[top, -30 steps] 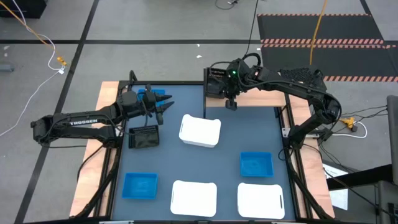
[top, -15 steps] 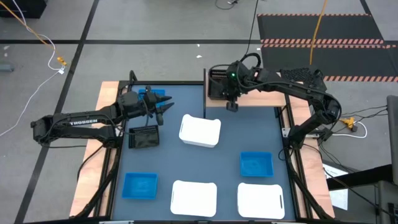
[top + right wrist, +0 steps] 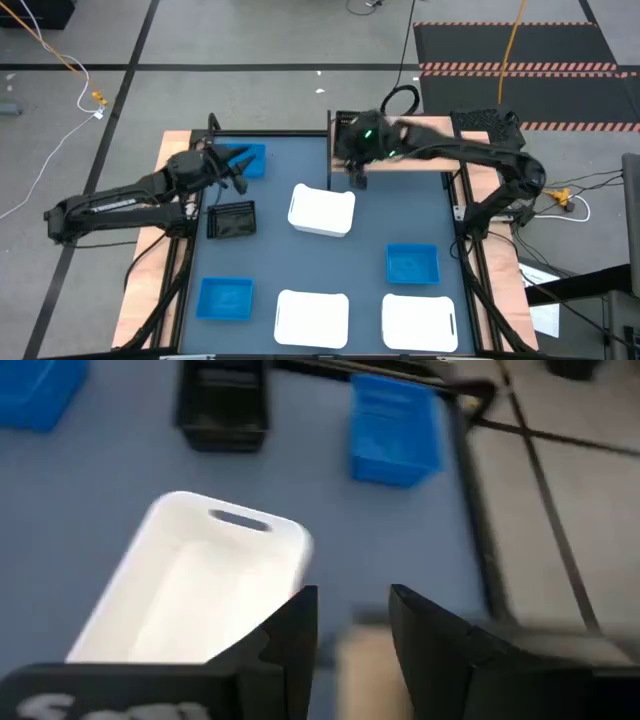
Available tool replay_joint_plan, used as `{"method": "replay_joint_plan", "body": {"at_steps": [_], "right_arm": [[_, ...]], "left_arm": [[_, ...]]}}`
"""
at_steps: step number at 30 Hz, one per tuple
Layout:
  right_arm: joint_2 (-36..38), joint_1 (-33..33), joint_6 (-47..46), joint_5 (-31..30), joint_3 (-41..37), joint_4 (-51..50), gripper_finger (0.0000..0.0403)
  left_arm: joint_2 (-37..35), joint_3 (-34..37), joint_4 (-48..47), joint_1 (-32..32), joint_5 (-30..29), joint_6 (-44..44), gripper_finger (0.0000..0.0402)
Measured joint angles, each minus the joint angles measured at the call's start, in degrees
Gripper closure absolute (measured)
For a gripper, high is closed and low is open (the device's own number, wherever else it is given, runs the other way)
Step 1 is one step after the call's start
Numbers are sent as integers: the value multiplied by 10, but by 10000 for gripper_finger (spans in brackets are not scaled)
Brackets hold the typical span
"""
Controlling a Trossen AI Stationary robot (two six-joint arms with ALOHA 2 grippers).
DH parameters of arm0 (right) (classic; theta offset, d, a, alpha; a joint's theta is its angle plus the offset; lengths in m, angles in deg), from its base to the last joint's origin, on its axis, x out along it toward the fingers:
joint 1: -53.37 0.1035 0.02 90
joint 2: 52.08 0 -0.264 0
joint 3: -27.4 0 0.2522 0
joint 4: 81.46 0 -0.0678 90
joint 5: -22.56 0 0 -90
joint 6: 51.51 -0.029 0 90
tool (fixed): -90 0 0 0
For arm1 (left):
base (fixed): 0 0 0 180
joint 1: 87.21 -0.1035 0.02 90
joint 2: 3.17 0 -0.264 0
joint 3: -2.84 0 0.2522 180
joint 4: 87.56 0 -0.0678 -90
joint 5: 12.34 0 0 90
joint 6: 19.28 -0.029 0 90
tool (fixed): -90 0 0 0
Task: Stack baskets on shelf by color
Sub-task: Stack the black bin on top of the stacked black bin into the shelf
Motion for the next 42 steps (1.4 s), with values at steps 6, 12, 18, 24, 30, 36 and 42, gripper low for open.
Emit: {"method": "replay_joint_plan", "body": {"at_steps": [6,12,18,24,30,36,42], "right_arm": [[-105,102,48,-48,27,189,281],[-285,143,47,-46,214,156,281],[-450,174,81,-46,394,111,281],[-533,188,187,-110,437,138,281],[-559,201,300,-171,439,173,281],[-556,212,315,-195,438,134,281],[-554,228,347,-228,438,124,281]], "left_arm": [[-62,0,7,-3,-44,8,256],[-68,0,-9,-16,-69,10,256],[-68,0,-19,-25,-70,-8,256],[-68,0,-20,-33,-70,-29,256],[-68,0,-14,-45,-70,-30,256],[-68,0,-14,-45,-70,-27,256],[-68,0,-18,-45,-69,-26,256]]}}
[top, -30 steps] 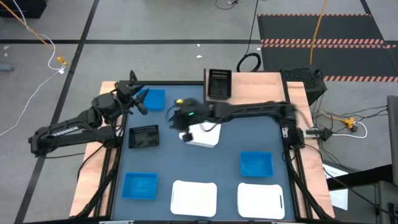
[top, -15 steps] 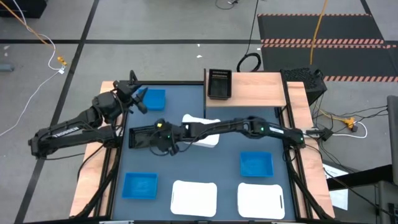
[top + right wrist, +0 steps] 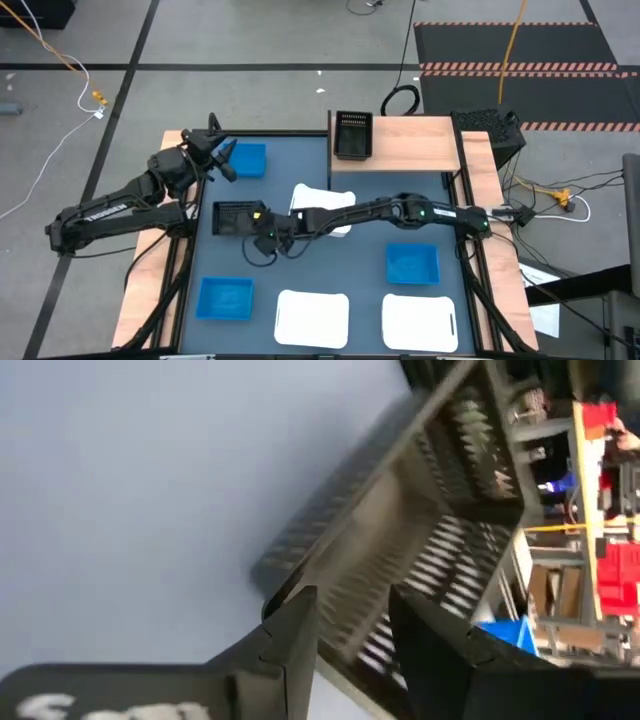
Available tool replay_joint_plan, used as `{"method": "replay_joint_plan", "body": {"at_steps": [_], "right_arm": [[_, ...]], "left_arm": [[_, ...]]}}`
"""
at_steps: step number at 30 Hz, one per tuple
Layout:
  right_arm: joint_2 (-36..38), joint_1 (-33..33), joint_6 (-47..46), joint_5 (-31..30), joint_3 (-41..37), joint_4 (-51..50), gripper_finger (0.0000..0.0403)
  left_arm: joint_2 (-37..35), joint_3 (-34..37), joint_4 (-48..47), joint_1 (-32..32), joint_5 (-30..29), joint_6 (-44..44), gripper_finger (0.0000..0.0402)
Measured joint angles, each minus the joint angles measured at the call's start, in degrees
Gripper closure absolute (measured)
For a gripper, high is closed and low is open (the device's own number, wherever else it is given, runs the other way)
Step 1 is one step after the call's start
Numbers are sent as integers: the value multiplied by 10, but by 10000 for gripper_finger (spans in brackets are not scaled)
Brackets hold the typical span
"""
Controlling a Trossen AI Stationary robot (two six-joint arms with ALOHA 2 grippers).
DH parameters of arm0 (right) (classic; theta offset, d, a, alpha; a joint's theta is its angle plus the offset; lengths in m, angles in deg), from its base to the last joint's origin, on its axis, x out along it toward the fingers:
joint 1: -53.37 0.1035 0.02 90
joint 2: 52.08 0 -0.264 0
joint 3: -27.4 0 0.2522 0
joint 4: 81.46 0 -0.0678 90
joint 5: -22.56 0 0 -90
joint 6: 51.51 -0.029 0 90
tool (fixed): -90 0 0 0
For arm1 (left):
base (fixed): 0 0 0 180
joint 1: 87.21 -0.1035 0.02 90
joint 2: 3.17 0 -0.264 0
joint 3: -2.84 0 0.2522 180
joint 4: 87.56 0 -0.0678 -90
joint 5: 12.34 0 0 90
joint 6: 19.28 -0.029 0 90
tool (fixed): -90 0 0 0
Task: Stack baskets on shelf by color
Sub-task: Stack the black bin on top of the stacked black bin into the shelf
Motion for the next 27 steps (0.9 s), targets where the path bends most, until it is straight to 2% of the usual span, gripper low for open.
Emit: {"method": "replay_joint_plan", "body": {"at_steps": [7,11,13,18,22,27], "right_arm": [[9,21,5,1,0,-19,281],[33,30,20,-41,0,-22,282],[43,30,25,-42,0,-24,282],[54,25,-18,-39,0,-87,282],[53,20,-60,1,-1,-148,282],[53,2,-100,101,-1,-144,282]], "left_arm": [[0,0,-13,0,0,1,256],[0,0,-18,0,0,7,256],[0,0,-18,0,0,11,256],[0,0,-21,0,0,16,256],[0,0,-20,1,0,21,256],[0,0,-15,0,0,28,256]]}}
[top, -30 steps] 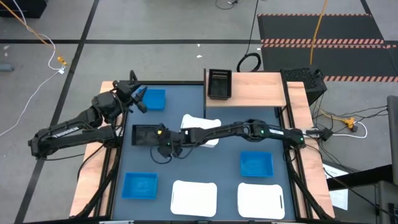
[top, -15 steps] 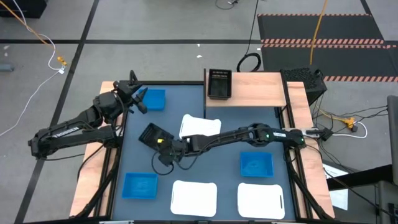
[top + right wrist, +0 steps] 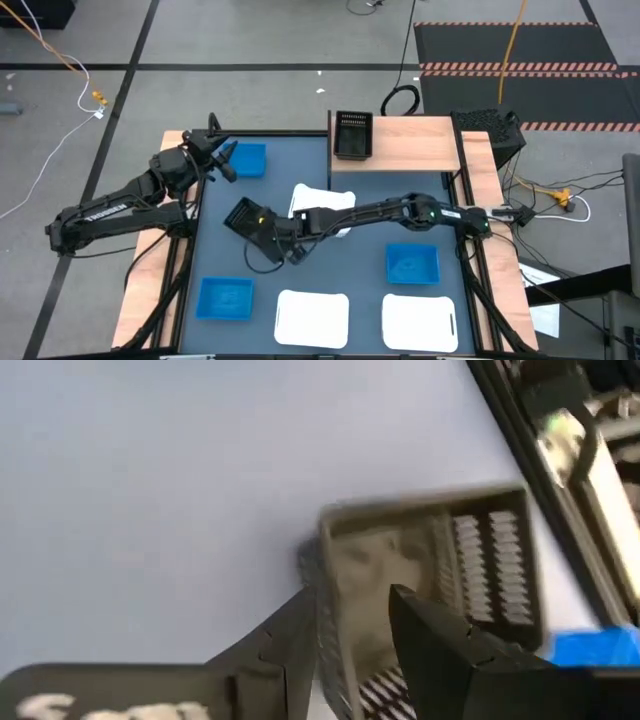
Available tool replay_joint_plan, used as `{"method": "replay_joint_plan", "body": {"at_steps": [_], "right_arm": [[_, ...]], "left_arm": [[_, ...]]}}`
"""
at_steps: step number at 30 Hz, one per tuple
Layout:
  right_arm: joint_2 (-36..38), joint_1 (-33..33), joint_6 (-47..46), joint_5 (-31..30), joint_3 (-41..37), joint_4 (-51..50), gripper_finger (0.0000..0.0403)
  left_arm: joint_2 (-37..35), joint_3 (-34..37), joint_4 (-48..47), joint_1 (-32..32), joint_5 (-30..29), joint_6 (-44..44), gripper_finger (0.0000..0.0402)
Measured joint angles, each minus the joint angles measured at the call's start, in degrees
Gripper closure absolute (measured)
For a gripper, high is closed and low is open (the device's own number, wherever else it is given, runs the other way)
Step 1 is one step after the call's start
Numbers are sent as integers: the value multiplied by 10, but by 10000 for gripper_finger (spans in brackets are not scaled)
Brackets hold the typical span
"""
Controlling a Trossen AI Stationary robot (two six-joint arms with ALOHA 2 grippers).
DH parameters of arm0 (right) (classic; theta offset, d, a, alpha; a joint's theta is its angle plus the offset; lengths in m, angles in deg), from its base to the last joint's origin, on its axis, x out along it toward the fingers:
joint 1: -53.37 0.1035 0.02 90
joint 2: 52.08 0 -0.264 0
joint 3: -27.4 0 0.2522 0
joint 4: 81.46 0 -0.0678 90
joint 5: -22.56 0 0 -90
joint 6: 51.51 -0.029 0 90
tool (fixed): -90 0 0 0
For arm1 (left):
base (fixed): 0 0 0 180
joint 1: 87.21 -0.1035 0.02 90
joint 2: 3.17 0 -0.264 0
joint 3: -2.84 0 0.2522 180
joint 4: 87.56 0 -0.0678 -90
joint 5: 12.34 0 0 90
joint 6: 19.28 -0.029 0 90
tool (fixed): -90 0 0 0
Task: Stack baskets on shelf by color
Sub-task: Stack the black bin on top of the stacked black bin into the shelf
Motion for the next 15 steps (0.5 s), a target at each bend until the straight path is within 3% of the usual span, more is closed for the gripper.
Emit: {"method": "replay_joint_plan", "body": {"at_steps": [7,15], "right_arm": [[0,-30,-63,90,-1,3,282],[-1,-37,-85,131,-65,58,282]], "left_arm": [[0,0,-1,0,3,1,256],[0,0,1,0,4,3,256]]}}
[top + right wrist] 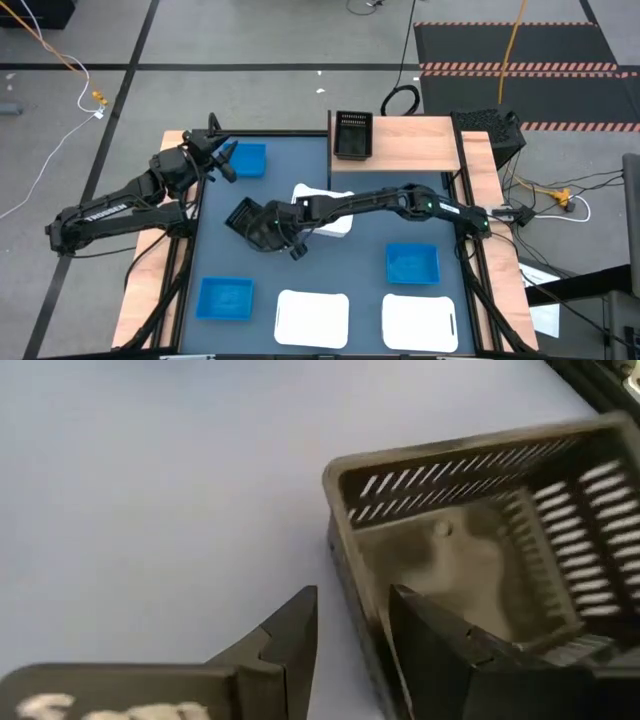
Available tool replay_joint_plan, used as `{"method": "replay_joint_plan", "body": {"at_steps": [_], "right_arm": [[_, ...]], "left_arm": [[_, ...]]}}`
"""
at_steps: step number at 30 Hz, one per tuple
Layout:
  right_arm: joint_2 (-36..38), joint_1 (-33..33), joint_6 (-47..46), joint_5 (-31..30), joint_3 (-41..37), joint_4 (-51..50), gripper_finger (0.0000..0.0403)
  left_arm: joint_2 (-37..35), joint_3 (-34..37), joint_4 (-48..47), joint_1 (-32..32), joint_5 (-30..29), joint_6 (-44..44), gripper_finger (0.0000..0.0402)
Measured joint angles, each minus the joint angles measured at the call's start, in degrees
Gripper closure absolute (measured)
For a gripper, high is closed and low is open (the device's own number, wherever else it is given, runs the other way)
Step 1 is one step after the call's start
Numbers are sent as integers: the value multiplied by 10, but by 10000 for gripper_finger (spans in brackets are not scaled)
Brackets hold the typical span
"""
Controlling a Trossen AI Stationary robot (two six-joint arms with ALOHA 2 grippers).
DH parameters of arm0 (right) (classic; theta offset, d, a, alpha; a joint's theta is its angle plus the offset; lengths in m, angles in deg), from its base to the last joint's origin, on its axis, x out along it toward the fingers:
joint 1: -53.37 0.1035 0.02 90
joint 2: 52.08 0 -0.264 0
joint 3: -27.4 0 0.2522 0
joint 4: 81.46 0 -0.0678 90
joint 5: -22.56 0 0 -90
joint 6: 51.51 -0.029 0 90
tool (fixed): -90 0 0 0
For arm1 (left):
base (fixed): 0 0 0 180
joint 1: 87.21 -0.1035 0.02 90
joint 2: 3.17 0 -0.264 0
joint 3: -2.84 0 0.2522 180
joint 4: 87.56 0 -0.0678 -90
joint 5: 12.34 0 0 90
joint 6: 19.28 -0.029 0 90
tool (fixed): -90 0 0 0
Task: Stack baskets on shelf by color
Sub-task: Stack the black bin on top of the stacked black bin into the shelf
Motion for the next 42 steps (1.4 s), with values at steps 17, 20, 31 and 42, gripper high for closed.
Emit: {"method": "replay_joint_plan", "body": {"at_steps": [17,20,31,42], "right_arm": [[51,11,-58,16,-29,9,394],[95,19,-93,53,-28,-2,399],[265,27,-180,-34,-35,-182,401],[468,-5,-199,-202,-176,-110,402]], "left_arm": [[-1,0,10,2,0,5,256],[-4,0,12,7,0,7,256],[-3,0,0,42,17,-40,256],[32,0,22,79,73,-52,256]]}}
